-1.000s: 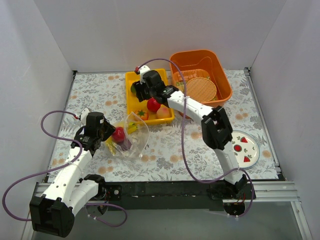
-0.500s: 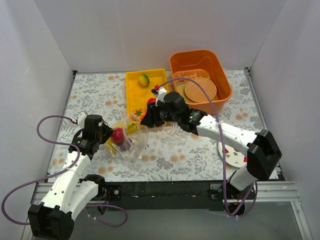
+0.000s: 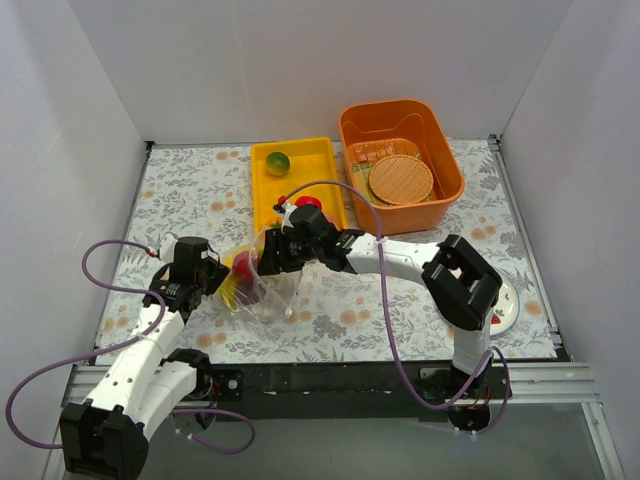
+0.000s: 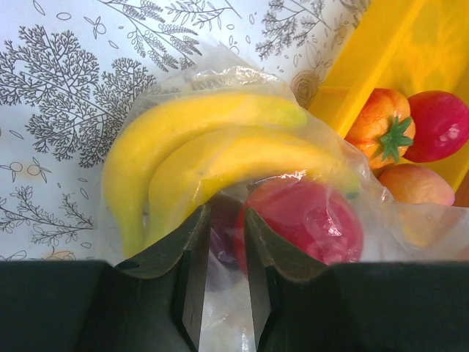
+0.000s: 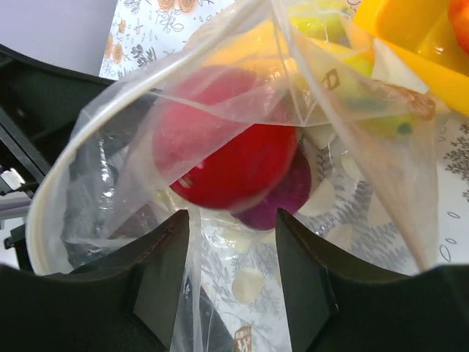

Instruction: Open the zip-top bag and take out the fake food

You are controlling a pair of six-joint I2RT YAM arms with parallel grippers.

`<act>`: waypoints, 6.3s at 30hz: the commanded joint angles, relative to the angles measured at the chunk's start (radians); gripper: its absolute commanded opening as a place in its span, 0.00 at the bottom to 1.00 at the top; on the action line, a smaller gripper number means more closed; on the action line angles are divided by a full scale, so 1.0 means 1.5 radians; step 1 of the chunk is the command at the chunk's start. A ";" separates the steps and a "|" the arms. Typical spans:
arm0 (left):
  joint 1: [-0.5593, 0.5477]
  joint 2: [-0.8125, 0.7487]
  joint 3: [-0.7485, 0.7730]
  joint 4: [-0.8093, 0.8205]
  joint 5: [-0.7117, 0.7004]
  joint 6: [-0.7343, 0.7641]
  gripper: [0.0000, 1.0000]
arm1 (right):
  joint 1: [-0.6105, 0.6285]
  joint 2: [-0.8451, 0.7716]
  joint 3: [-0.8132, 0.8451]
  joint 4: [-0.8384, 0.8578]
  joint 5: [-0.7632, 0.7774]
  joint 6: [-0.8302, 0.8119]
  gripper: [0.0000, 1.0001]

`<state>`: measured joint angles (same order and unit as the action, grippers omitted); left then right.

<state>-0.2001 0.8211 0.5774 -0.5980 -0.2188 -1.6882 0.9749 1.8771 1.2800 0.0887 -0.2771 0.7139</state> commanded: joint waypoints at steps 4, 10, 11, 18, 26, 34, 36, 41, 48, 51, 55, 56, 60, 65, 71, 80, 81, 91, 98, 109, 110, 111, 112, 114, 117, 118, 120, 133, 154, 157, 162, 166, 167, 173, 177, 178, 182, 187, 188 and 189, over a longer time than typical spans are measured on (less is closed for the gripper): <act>0.001 0.011 -0.022 0.019 0.015 -0.001 0.24 | 0.002 0.010 0.019 0.081 -0.016 0.036 0.70; 0.002 0.016 -0.034 0.028 0.021 -0.001 0.24 | 0.011 0.027 0.059 0.036 0.028 0.003 0.83; 0.001 0.017 -0.034 0.029 0.022 0.000 0.24 | 0.011 0.031 0.068 0.036 0.034 0.002 0.84; 0.001 0.025 -0.036 0.037 0.030 0.008 0.22 | 0.024 0.075 0.104 0.034 0.073 -0.010 0.90; 0.001 0.029 -0.040 0.052 0.048 0.009 0.21 | 0.039 0.128 0.163 -0.023 0.108 -0.030 0.91; 0.002 0.035 -0.036 0.026 -0.002 0.004 0.20 | 0.039 0.085 0.125 -0.022 0.119 -0.036 0.45; 0.002 0.052 -0.032 0.020 -0.010 0.000 0.18 | 0.039 0.054 0.110 -0.033 0.129 -0.051 0.37; 0.004 0.085 -0.028 0.013 -0.020 -0.009 0.15 | 0.039 -0.005 0.108 -0.090 0.154 -0.085 0.29; 0.010 0.091 -0.018 0.015 -0.031 -0.008 0.15 | 0.039 -0.068 0.101 -0.174 0.207 -0.135 0.25; 0.017 0.097 -0.012 0.017 -0.031 0.001 0.15 | 0.037 -0.099 0.112 -0.219 0.229 -0.172 0.25; 0.028 0.103 -0.009 0.019 -0.033 0.013 0.15 | 0.027 -0.124 0.152 -0.257 0.264 -0.221 0.27; 0.030 0.104 -0.008 0.019 -0.034 0.016 0.15 | 0.016 -0.122 0.163 -0.264 0.274 -0.244 0.28; 0.036 0.105 0.011 0.021 -0.018 0.029 0.15 | -0.034 -0.085 0.204 -0.217 0.285 -0.303 0.29; 0.035 0.095 0.024 0.022 0.012 0.057 0.16 | -0.087 0.046 0.300 -0.131 0.324 -0.363 0.31; 0.035 0.090 0.065 0.015 0.075 0.111 0.19 | -0.124 0.220 0.451 -0.084 0.340 -0.403 0.38; 0.035 0.046 0.099 -0.016 0.088 0.146 0.38 | -0.141 0.368 0.597 -0.100 0.310 -0.415 0.79; 0.035 0.044 0.101 -0.016 0.089 0.149 0.41 | -0.142 0.370 0.603 -0.102 0.309 -0.414 0.87; 0.039 0.042 0.122 -0.019 0.031 0.154 0.69 | -0.146 0.270 0.627 -0.247 0.297 -0.353 0.91; 0.041 -0.010 0.107 -0.116 -0.060 0.030 0.61 | -0.140 -0.014 0.320 -0.266 0.161 -0.258 0.54; 0.042 -0.033 0.024 -0.067 0.041 -0.036 0.14 | 0.013 -0.076 0.076 -0.128 0.057 -0.248 0.34; 0.042 -0.020 0.018 -0.056 0.046 -0.041 0.11 | 0.015 -0.064 0.079 -0.122 0.054 -0.249 0.31; 0.042 -0.014 0.012 -0.054 0.042 -0.042 0.09 | 0.018 -0.040 0.083 -0.111 0.046 -0.250 0.30; 0.042 -0.008 0.009 -0.053 0.037 -0.043 0.08 | 0.020 -0.027 0.090 -0.106 0.046 -0.251 0.30; 0.042 -0.003 0.000 -0.041 0.027 -0.038 0.06 | 0.021 0.004 0.096 -0.079 0.038 -0.253 0.30; 0.042 0.008 -0.025 -0.007 0.027 -0.028 0.04 | 0.030 0.047 0.115 -0.065 0.036 -0.263 0.30; 0.042 0.014 -0.034 0.000 0.029 -0.027 0.03 | 0.037 0.060 0.123 -0.048 0.037 -0.272 0.30; 0.042 0.034 -0.042 0.013 0.027 -0.024 0.01 | 0.046 0.088 0.145 -0.043 0.047 -0.280 0.32; 0.042 0.061 -0.080 0.044 0.009 -0.011 0.00 | 0.100 0.162 0.185 -0.010 0.080 -0.340 0.64; 0.042 0.079 -0.101 0.071 0.026 -0.001 0.00 | 0.121 0.267 0.292 -0.108 0.171 -0.354 0.93; 0.042 0.080 -0.098 0.068 0.025 -0.001 0.00 | 0.121 0.276 0.295 -0.106 0.179 -0.347 0.93; 0.043 0.079 -0.097 0.063 0.018 -0.004 0.00 | 0.122 0.258 0.260 -0.067 0.168 -0.332 0.79; 0.042 0.074 -0.089 0.047 -0.001 -0.007 0.00 | 0.122 0.222 0.235 -0.036 0.165 -0.328 0.54; 0.042 0.073 -0.086 0.040 -0.011 -0.008 0.00 | 0.121 0.205 0.230 -0.037 0.165 -0.329 0.53; 0.043 0.063 -0.070 -0.002 -0.078 -0.028 0.00 | 0.122 0.145 0.214 -0.042 0.161 -0.327 0.51; 0.043 0.068 -0.071 -0.009 -0.088 -0.036 0.00 | 0.121 0.111 0.185 -0.039 0.160 -0.324 0.51; 0.044 0.070 -0.073 -0.010 -0.088 -0.039 0.00 | 0.121 0.106 0.181 -0.039 0.160 -0.323 0.51; 0.045 0.068 -0.079 -0.011 -0.091 -0.043 0.00 | 0.120 0.077 0.159 -0.045 0.165 -0.326 0.50; 0.047 0.067 -0.076 -0.015 -0.097 -0.045 0.00 | 0.120 0.039 0.141 -0.058 0.176 -0.332 0.47; 0.047 0.068 -0.076 -0.015 -0.097 -0.045 0.00 | 0.120 0.032 0.139 -0.076 0.176 -0.333 0.47; 0.048 0.068 -0.075 -0.012 -0.096 -0.045 0.00 | 0.120 0.028 0.136 -0.080 0.177 -0.336 0.47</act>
<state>-0.1333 0.9314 0.4469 -0.5819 -0.3138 -1.7515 1.1545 2.0068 1.4906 -0.0208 -0.0357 0.2253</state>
